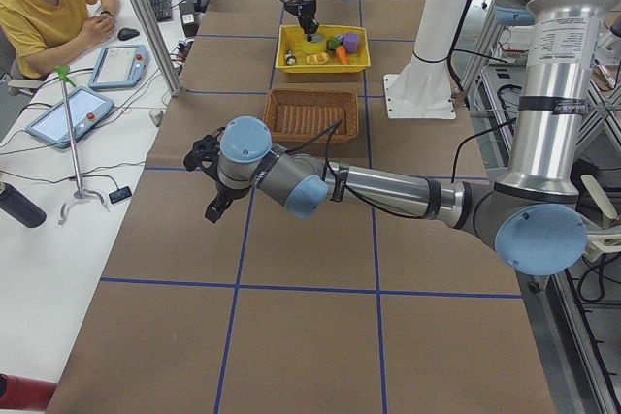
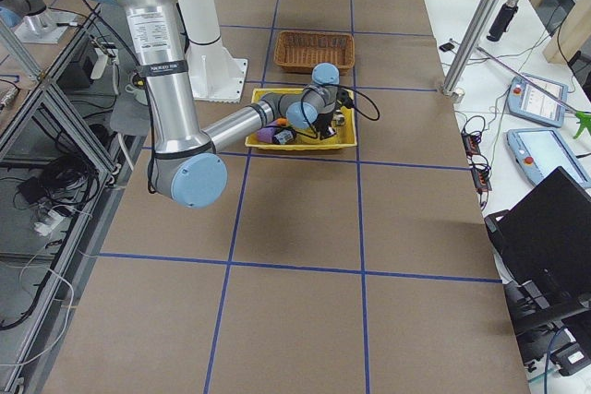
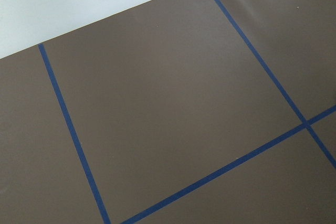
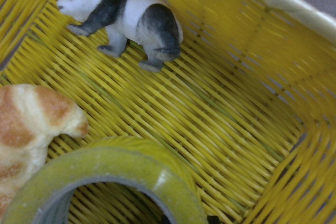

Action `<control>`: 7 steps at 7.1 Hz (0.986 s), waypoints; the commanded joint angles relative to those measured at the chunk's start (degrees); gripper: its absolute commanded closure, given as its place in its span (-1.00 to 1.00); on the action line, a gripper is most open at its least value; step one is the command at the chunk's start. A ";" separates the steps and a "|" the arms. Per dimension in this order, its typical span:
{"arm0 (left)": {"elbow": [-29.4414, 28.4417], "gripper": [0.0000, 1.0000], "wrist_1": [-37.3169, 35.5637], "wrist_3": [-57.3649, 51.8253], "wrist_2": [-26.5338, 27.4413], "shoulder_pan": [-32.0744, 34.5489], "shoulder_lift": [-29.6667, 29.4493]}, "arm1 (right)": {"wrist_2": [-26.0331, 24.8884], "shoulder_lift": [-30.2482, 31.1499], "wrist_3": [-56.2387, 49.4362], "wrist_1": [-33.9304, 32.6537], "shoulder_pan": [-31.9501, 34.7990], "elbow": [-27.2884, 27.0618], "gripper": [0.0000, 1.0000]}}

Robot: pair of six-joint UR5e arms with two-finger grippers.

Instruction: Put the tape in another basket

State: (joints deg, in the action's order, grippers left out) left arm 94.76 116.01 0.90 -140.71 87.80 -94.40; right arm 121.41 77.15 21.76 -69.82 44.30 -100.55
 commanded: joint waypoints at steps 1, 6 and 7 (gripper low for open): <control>0.33 -0.98 0.00 0.16 -0.09 0.00 -0.08 | 3.01 -0.24 0.21 0.39 7.60 -1.84 1.00; 4.38 -0.99 12.75 26.41 -0.09 -8.92 -7.28 | 3.66 -8.04 14.22 0.83 15.91 -1.41 1.00; 4.29 -0.99 18.84 38.27 0.17 -12.79 -9.99 | 2.44 -9.72 20.89 2.57 14.52 -1.67 1.00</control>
State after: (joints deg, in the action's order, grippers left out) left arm 98.89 127.27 25.53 -140.76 79.69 -101.81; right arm 124.95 70.00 35.09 -68.64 59.87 -102.10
